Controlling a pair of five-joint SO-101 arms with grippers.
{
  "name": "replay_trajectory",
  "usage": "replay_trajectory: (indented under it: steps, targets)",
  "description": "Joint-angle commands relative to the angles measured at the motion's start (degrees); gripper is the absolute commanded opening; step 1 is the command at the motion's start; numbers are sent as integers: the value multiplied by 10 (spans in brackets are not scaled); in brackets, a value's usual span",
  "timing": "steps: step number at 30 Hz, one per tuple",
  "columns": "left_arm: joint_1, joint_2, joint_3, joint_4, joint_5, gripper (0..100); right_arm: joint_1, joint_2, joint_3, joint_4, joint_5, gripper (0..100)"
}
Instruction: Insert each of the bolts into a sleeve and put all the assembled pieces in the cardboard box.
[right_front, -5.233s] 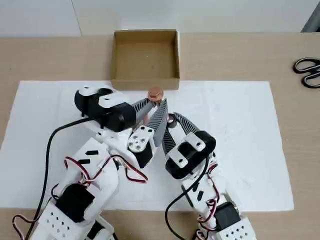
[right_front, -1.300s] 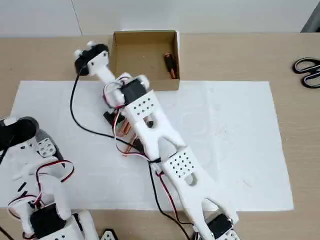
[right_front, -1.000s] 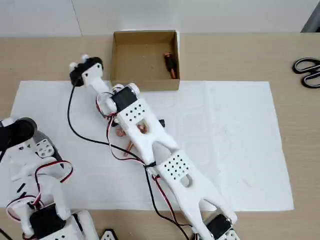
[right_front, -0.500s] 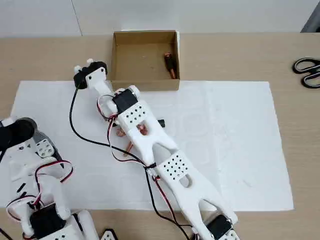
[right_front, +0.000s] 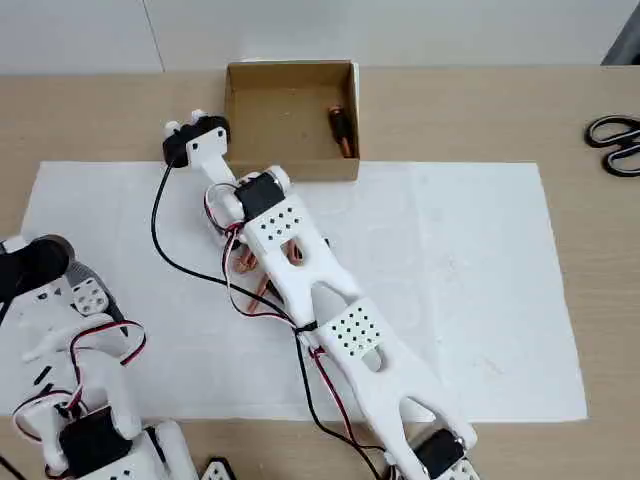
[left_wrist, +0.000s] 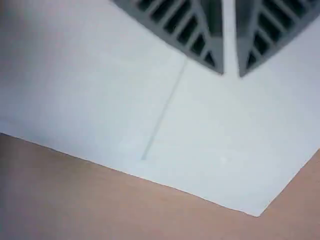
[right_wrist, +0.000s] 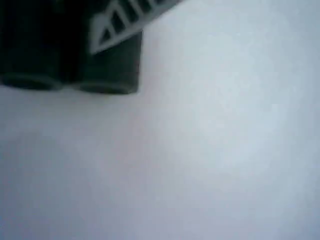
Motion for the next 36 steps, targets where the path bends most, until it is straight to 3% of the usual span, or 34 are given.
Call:
replay_trajectory:
  steps: [1, 9, 17, 30, 36]
  targets:
    - [-2, -6, -22, 3, 2, 6, 3, 13, 8, 7, -5, 215]
    - [-2, -6, -22, 3, 2, 6, 1, 28, 5, 7, -5, 203]
    - [-3, -6, -22, 3, 2, 6, 8, 29, 5, 29, -3, 35]
    - [-1, -6, -22, 3, 2, 6, 9, 26, 1, 28, -3, 0]
    - [28, -5, -25, 4, 4, 6, 5, -57, -5, 31, -4, 2]
